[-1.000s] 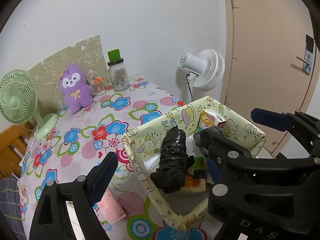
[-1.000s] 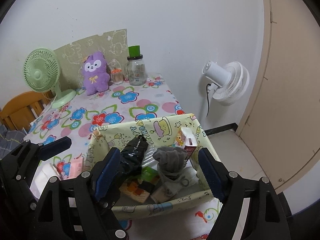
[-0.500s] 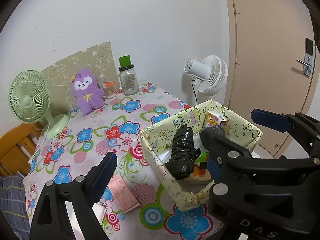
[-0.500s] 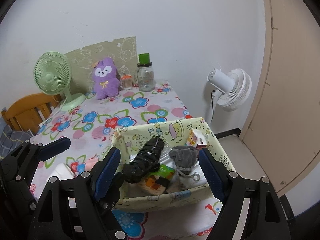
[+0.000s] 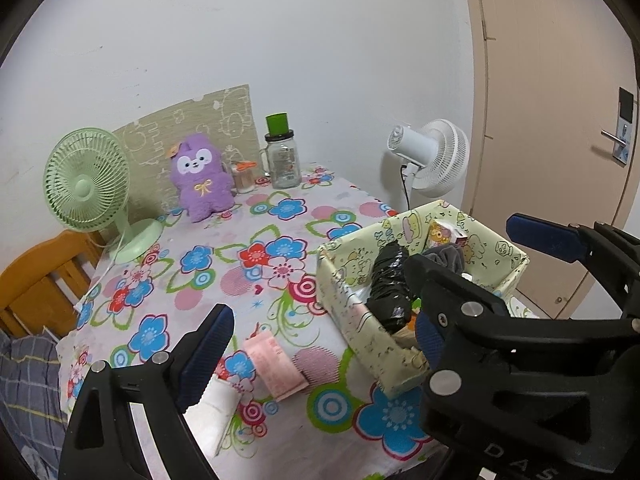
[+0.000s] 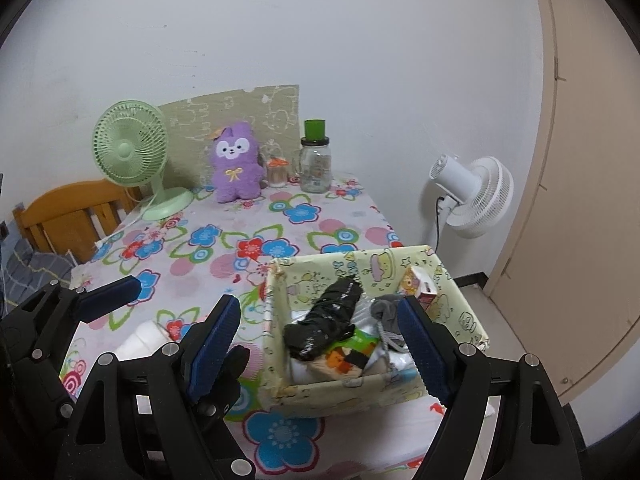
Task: Organize soft objects
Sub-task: 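Withdraw both tools from the gift box toward the white cotton pad pack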
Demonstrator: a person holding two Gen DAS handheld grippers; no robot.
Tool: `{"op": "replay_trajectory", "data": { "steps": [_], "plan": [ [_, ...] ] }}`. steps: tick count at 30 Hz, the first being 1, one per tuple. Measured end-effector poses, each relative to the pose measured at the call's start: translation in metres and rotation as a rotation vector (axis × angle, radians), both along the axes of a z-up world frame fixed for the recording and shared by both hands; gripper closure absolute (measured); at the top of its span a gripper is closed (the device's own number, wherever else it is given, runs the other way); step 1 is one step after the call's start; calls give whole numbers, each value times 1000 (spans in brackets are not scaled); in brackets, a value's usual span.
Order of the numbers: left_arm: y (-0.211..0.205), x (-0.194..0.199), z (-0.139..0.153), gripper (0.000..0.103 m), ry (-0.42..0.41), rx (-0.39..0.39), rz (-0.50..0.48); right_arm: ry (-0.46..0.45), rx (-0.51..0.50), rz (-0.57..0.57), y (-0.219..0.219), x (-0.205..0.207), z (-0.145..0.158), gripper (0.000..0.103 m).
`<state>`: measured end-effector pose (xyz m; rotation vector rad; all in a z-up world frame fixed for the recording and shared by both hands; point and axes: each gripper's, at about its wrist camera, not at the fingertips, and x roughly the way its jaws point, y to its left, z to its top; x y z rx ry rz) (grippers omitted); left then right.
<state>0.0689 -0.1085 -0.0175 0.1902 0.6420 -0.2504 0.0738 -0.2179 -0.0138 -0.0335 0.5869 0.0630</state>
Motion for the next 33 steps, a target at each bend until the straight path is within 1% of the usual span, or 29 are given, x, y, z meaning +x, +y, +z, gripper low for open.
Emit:
{"op": "replay_trajectory", "data": {
  "steps": [2, 4, 9, 17, 27, 33],
  "plan": [
    [5, -3, 0, 10, 2, -5, 9, -2, 2, 5, 5, -3, 1, 10],
    [12, -5, 0, 10, 3, -17, 19, -2, 8, 6, 8, -6, 1, 9],
    [26, -10, 0, 10, 13, -34, 38, 11, 36, 20, 17, -11, 0, 9],
    [44, -20, 0, 10, -1, -42, 53, 9, 42, 16, 33, -18, -2, 9],
    [66, -23, -9, 10, 11, -45, 86, 12, 27, 41, 56, -23, -9, 9],
    [79, -23, -16, 10, 17, -32, 95, 6, 6, 45, 72, -23, -16, 9]
  ]
}}
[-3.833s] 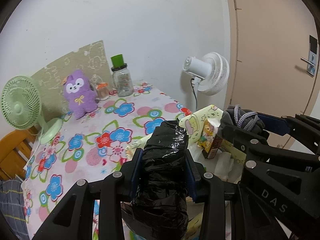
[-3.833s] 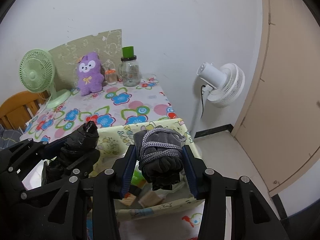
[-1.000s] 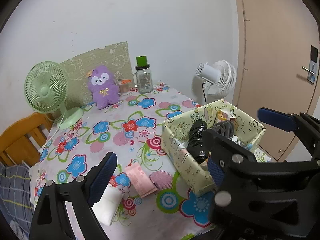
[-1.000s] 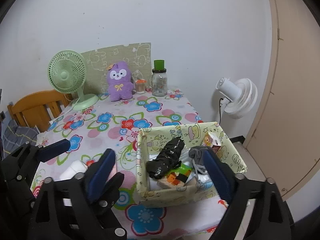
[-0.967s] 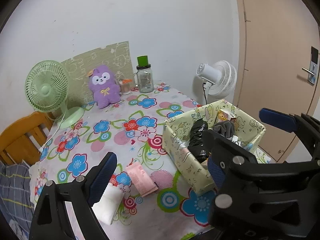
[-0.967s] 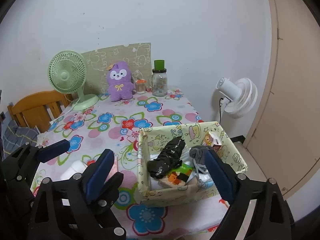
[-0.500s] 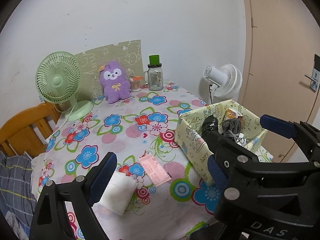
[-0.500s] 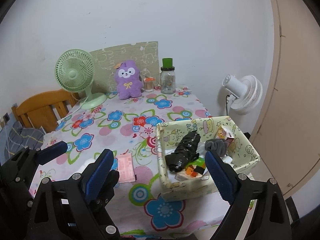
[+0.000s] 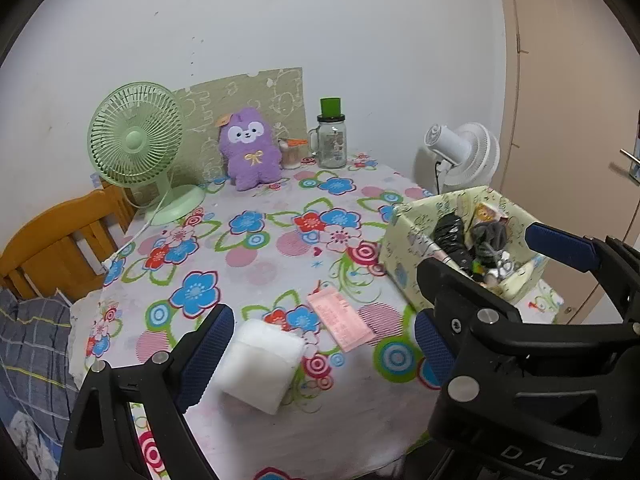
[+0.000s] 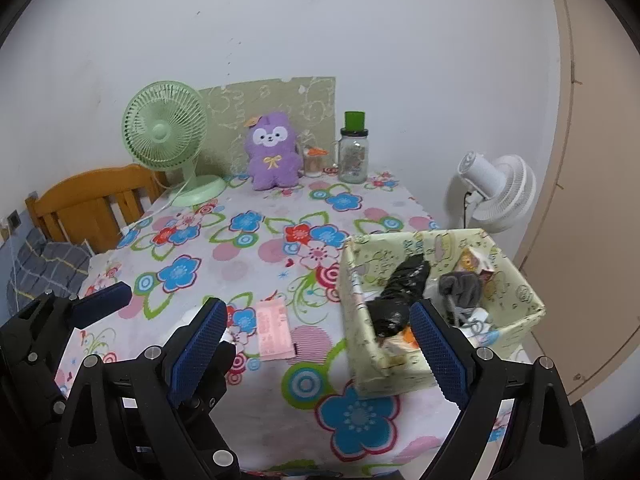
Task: Organize soft objects
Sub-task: 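Withdraw both tools from the gift box toward the white cotton pad pack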
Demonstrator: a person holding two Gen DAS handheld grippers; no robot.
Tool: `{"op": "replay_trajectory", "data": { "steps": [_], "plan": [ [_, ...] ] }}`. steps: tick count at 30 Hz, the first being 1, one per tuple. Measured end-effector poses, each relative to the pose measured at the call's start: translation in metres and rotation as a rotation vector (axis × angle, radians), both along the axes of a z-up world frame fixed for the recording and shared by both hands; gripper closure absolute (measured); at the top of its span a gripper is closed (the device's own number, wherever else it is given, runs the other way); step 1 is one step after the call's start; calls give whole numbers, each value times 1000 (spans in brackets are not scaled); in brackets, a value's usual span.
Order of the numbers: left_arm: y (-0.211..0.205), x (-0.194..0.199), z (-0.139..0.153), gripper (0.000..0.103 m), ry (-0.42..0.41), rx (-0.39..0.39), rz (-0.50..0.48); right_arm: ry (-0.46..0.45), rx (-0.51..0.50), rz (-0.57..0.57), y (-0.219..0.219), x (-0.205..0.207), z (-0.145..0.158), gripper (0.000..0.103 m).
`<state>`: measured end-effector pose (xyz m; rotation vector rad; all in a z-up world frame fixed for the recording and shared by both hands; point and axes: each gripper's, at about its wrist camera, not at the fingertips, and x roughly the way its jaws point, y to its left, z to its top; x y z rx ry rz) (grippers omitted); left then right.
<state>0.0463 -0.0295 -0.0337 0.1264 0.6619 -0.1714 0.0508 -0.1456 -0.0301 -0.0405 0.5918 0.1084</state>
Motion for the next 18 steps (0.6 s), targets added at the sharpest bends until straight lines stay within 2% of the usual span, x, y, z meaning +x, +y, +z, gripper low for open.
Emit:
{"op": "replay_trajectory", "data": {
  "steps": [11, 18],
  "plan": [
    [24, 6, -15, 10, 29, -12, 28, 37, -6, 36, 25, 10, -14, 9],
    [36, 11, -27, 10, 20, 17, 66, 53, -9, 68, 39, 18, -25, 9]
  ]
}}
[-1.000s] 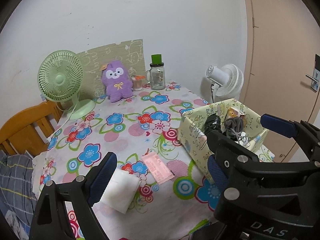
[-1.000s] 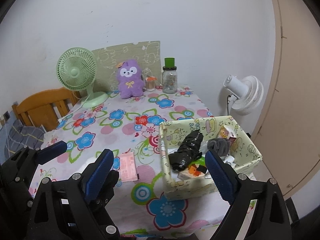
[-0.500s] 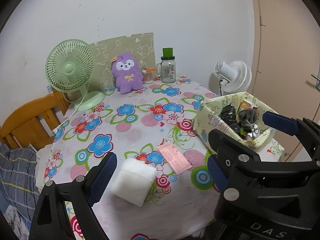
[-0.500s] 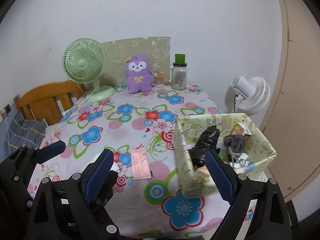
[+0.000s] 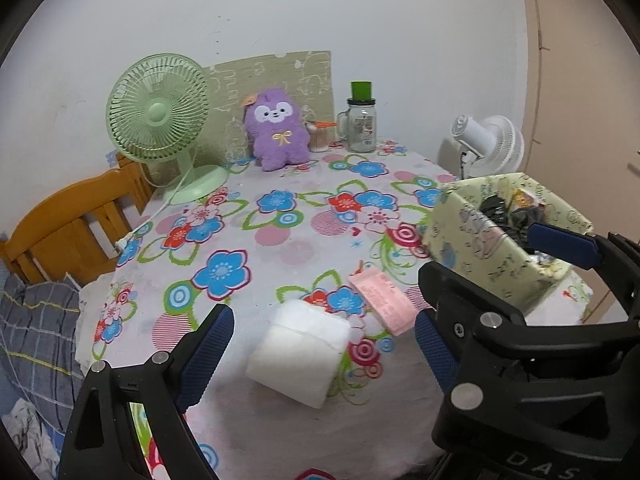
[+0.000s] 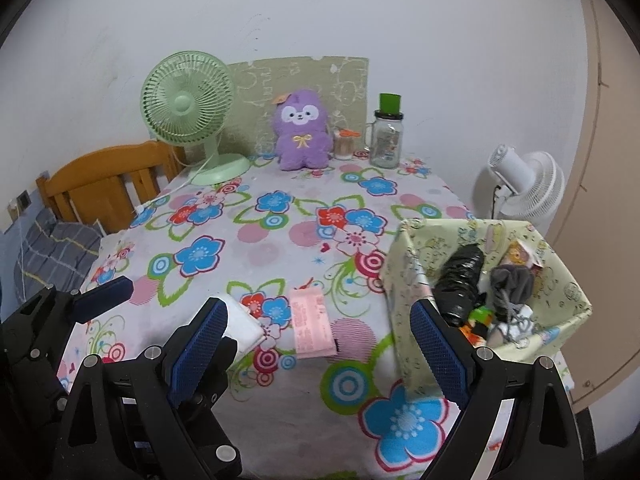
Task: Organize soft objects
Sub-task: 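Withdraw both tools from the gift box toward the white cotton pad pack, then grasp the cotton pad pack with left tool while right grasps pink packet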
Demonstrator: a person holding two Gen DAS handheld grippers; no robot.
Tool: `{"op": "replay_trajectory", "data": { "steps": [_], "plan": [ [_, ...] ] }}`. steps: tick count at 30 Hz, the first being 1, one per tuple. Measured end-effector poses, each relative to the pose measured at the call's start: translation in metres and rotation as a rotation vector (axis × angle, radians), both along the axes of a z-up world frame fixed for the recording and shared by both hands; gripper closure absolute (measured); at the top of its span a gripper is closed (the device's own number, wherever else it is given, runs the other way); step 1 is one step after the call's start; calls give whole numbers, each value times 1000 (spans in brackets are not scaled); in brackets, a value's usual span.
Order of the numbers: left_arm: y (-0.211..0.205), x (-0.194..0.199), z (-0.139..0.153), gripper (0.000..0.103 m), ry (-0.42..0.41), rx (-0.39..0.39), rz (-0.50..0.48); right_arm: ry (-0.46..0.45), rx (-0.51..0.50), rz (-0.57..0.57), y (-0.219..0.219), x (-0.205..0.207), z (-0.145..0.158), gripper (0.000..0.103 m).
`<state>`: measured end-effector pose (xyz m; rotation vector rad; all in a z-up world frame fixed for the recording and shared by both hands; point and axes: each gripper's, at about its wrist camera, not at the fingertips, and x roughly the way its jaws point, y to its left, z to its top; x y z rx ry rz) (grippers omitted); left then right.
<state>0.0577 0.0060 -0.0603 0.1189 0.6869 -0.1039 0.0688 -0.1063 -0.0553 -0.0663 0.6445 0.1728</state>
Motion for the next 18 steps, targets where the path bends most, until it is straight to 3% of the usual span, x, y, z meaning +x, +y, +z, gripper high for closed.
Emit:
{"op": "replay_trajectory", "data": {
  "steps": [18],
  "plan": [
    [19, 27, -38, 10, 104, -22, 42, 46, -28, 53, 21, 29, -36, 9]
  ]
}}
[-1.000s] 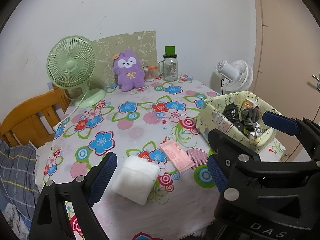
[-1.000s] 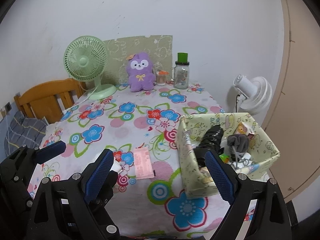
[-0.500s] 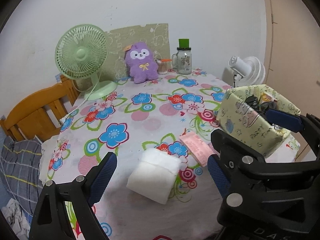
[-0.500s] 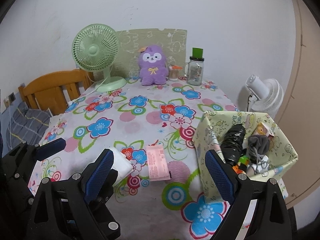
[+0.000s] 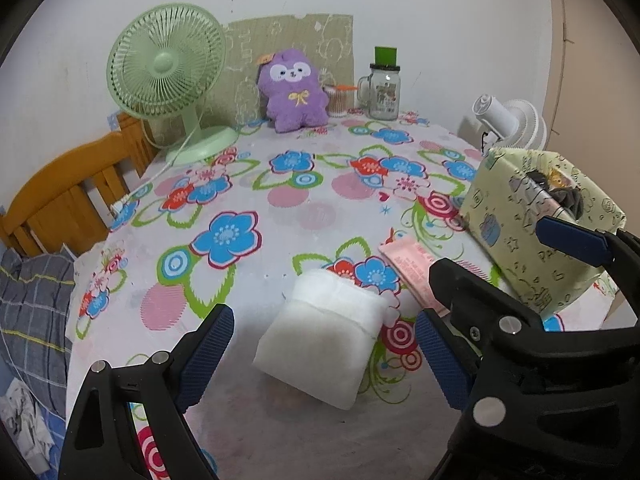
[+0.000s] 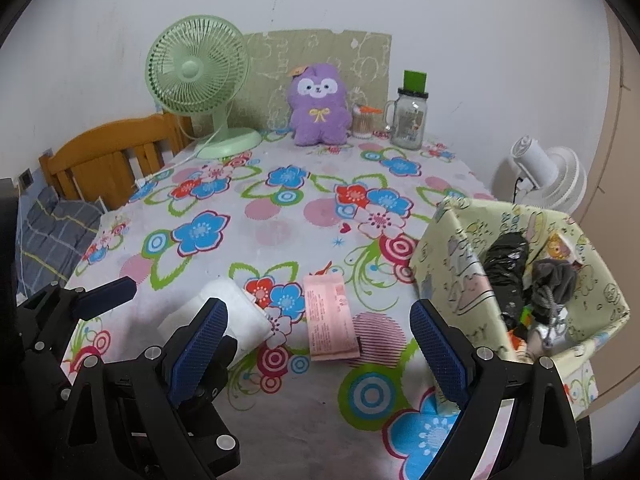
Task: Organize soft objects
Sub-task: 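Grasp the cotton pad pack with left tool while right grasps pink packet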
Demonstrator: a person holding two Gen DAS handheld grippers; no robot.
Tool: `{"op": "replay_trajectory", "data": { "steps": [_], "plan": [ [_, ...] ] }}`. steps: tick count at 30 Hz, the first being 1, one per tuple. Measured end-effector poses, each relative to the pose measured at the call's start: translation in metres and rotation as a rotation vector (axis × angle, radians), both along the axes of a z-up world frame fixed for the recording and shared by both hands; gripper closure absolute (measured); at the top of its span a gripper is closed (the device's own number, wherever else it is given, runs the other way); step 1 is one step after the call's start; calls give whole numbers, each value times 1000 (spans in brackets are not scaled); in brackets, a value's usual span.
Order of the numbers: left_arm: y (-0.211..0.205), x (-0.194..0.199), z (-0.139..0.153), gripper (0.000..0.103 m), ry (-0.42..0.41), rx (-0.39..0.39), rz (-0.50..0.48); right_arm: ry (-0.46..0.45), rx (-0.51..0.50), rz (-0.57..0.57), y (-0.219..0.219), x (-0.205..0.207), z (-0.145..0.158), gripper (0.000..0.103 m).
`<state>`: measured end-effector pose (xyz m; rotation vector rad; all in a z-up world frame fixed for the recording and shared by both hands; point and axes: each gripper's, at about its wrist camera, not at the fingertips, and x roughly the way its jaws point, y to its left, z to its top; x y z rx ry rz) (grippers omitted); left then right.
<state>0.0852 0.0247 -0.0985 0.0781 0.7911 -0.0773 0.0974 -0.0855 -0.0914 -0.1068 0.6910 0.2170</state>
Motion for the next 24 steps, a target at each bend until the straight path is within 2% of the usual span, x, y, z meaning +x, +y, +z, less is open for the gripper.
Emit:
{"op": "replay_trajectory", "data": {
  "steps": [12, 19, 24],
  "plan": [
    [4, 16, -24, 10, 55, -3, 4, 65, -25, 12, 9, 19, -24, 9],
    [-1, 20, -33, 10, 61, 41, -17, 121, -14, 20, 12, 29, -38, 9],
    [0, 27, -40, 17, 88, 16, -24, 137, -19, 16, 12, 35, -44, 9]
  ]
}}
